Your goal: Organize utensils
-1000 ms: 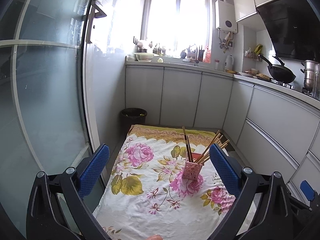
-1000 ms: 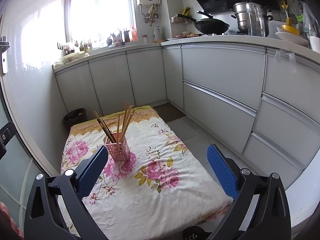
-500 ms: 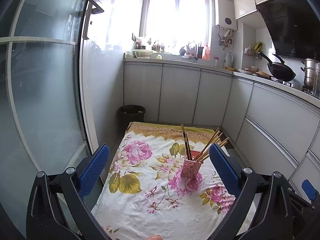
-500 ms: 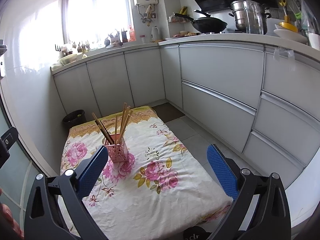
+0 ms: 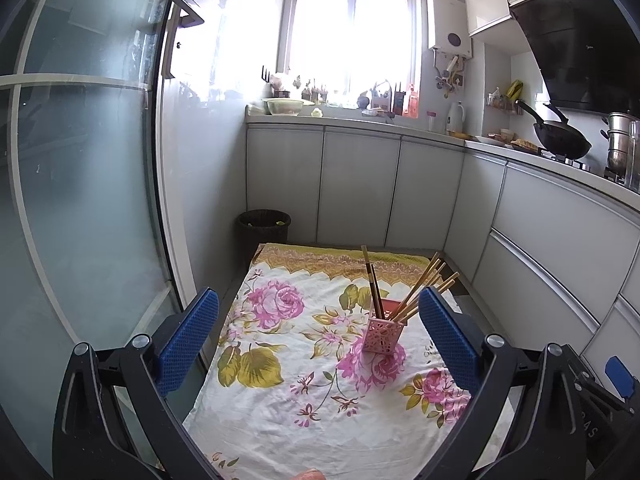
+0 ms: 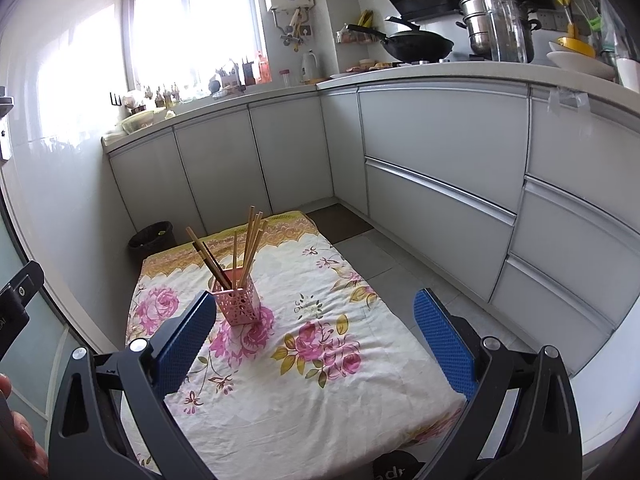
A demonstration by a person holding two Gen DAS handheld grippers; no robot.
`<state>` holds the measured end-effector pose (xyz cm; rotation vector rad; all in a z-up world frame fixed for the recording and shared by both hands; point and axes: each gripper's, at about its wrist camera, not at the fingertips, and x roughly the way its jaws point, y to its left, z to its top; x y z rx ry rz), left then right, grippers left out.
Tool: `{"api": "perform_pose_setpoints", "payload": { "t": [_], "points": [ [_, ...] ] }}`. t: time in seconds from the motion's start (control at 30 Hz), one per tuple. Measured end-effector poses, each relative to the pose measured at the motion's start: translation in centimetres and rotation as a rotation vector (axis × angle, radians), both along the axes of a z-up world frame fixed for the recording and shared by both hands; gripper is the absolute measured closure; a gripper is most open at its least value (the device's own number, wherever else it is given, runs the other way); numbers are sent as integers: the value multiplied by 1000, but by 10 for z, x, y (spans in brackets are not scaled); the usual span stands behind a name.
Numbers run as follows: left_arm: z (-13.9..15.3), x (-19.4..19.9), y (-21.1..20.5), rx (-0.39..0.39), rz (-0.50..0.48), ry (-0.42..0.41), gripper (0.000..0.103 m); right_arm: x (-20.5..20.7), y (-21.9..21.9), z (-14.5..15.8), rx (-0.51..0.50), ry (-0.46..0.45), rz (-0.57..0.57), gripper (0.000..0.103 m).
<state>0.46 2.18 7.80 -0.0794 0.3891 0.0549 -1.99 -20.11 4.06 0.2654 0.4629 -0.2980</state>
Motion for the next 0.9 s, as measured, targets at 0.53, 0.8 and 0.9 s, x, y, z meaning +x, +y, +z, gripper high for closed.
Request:
{"api": "perform_pose_setpoints", "payload": {
  "t": [0.53, 0.8, 0.9],
  "points": [
    [-2, 3, 11, 1, 18, -14, 7, 0, 4, 0, -1, 5, 7, 7],
    [-7, 12, 7, 34, -18, 49, 7, 1, 4, -2, 8, 12, 12, 7],
    [-8, 9, 4, 47, -8, 26, 7, 1, 4, -4, 12, 14, 11, 7]
  ]
}}
